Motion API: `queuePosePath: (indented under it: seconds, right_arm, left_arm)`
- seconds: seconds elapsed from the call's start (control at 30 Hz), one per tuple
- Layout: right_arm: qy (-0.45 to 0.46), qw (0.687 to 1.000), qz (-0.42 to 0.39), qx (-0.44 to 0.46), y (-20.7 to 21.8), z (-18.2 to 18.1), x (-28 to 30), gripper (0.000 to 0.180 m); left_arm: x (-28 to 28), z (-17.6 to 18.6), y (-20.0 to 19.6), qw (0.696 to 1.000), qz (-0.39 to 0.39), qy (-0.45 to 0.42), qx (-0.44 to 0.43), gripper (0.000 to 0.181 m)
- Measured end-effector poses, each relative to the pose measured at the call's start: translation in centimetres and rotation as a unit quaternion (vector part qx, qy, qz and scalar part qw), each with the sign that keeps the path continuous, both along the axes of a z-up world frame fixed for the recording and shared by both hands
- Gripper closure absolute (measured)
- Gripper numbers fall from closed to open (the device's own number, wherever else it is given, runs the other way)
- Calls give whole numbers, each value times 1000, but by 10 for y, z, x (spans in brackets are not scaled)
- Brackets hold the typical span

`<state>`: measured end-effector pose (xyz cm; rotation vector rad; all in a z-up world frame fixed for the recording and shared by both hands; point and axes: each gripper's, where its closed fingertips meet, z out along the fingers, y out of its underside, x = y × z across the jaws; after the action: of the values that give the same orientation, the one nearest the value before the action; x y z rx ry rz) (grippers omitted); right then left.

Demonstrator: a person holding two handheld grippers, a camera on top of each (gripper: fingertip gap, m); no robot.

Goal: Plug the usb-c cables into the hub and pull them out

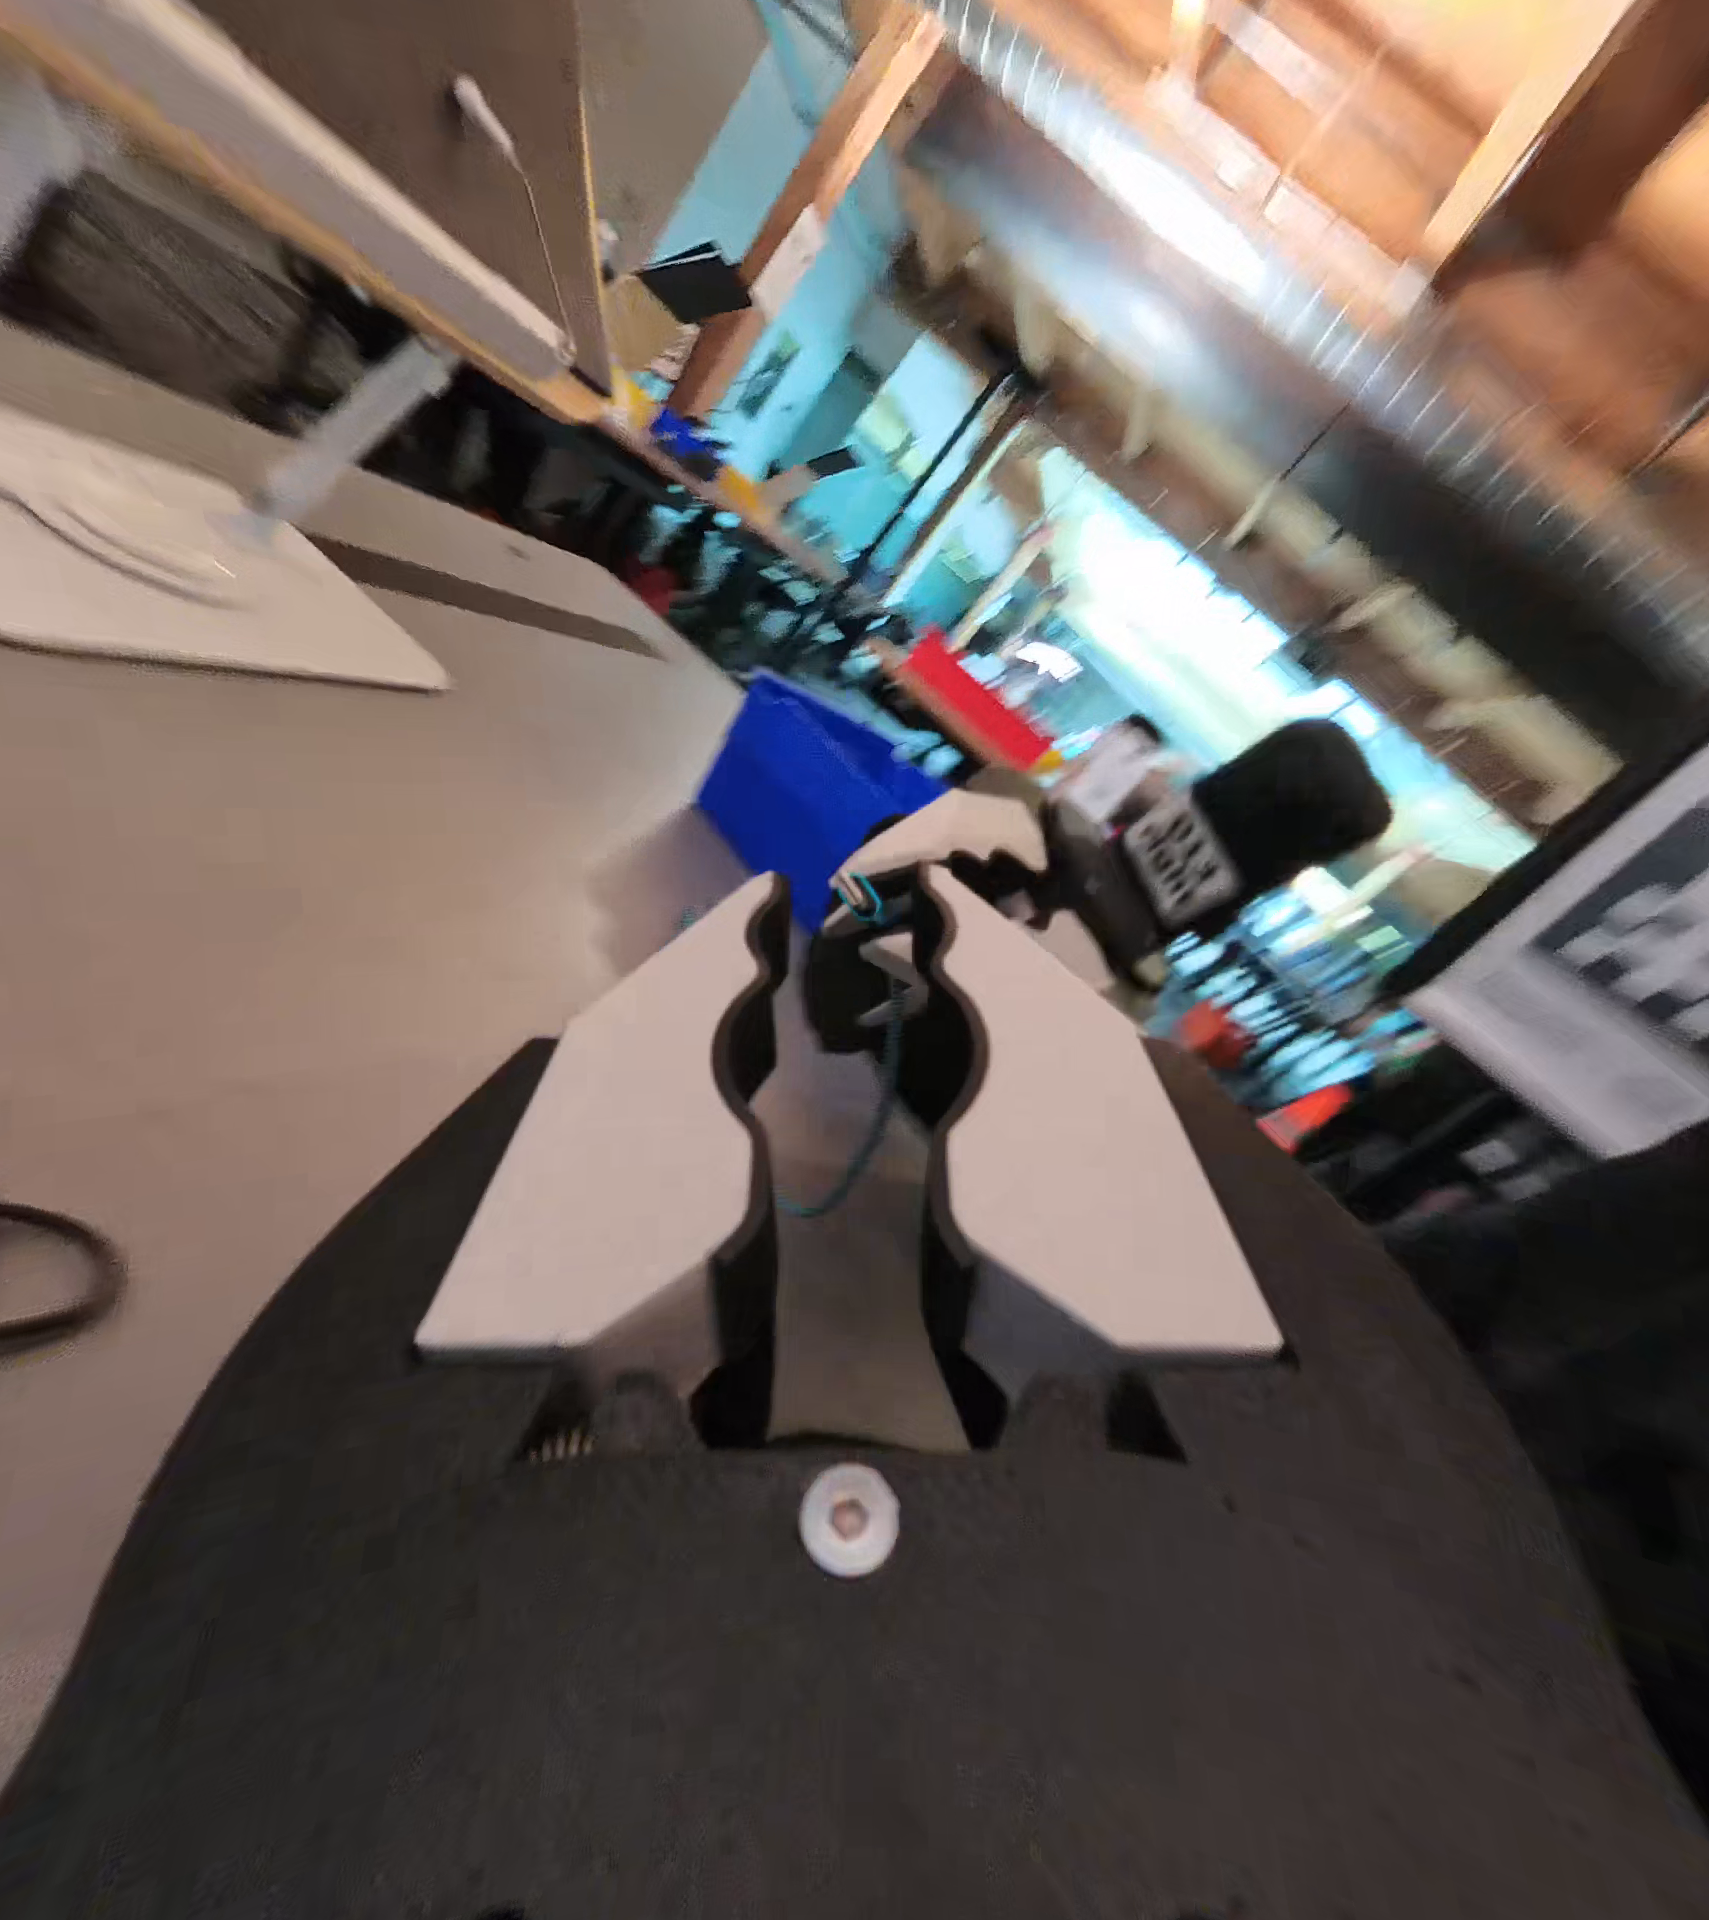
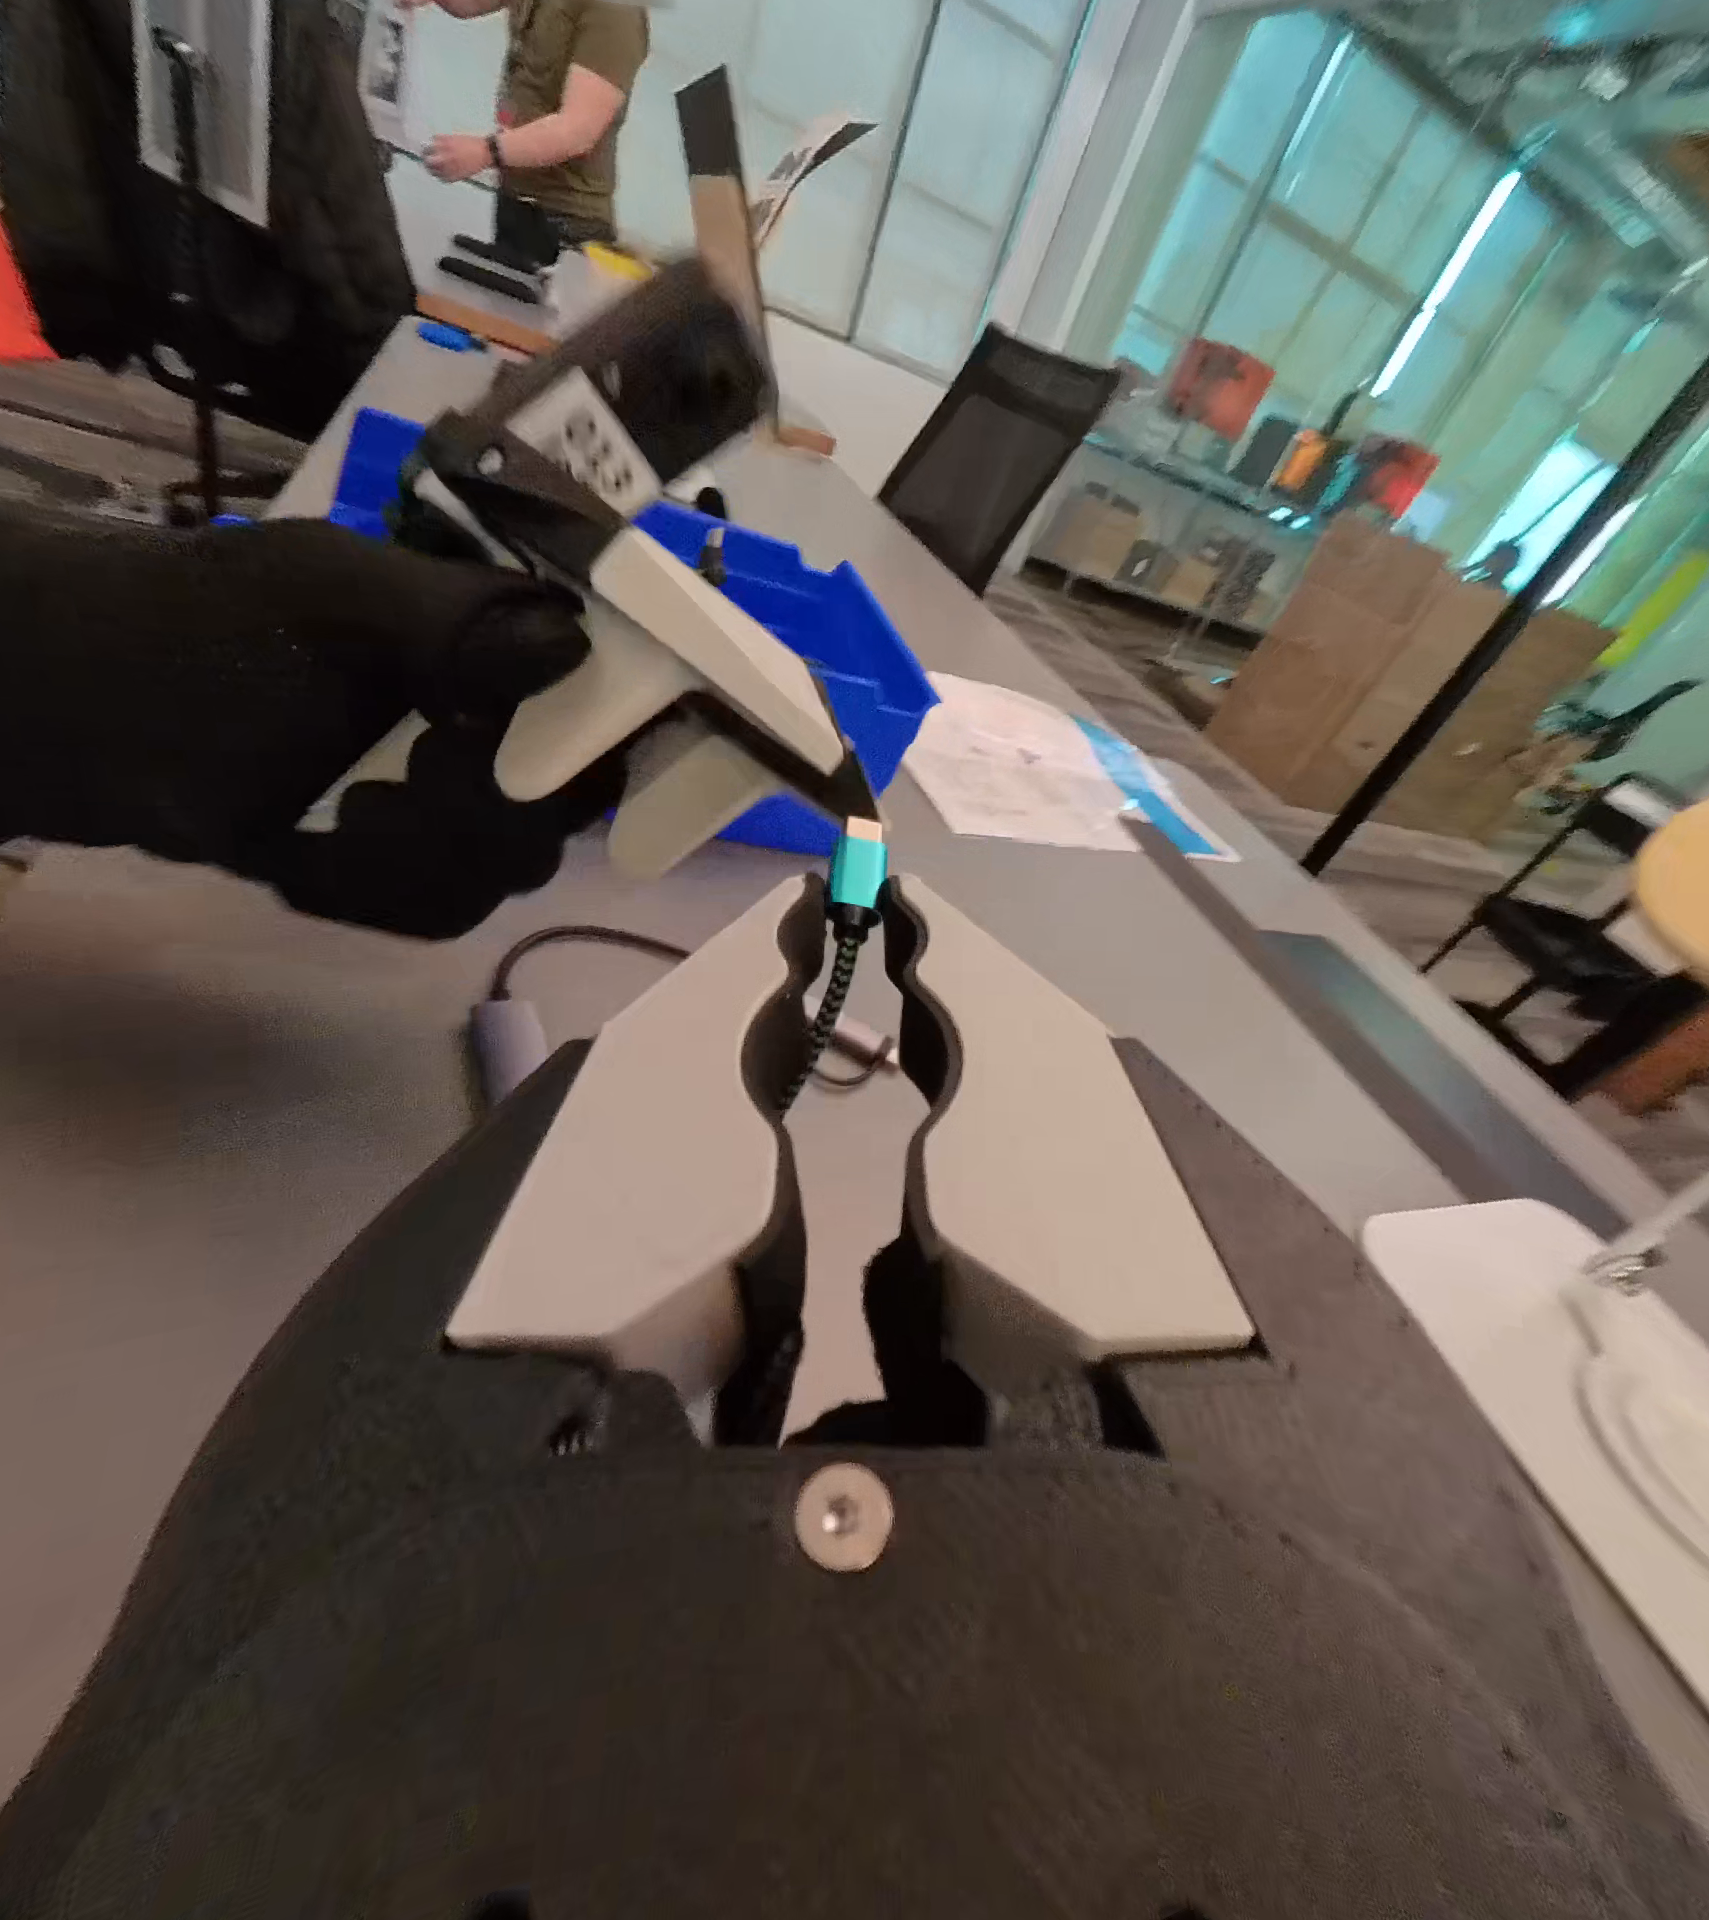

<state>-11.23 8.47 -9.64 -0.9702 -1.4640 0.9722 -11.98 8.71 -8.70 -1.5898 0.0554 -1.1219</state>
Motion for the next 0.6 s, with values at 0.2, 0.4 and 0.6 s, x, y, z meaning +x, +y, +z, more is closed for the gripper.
queuePosePath:
  seconds: [0.2, 0.4, 0.6]
  right_arm:
    - [-60, 982, 108, -144, -15, -13, 6, 171]
    - [-98, 949, 178, -240, -25, -21, 13, 171]
    - [-104, 918, 236, -302, -32, -16, 23, 171]
  left_arm:
    - [3, -17, -10, 868, 70, 478, 110, 147]
    - [27, -26, -21, 730, 49, 656, 187, 158]
    - [36, -28, -23, 702, 41, 681, 203, 166]
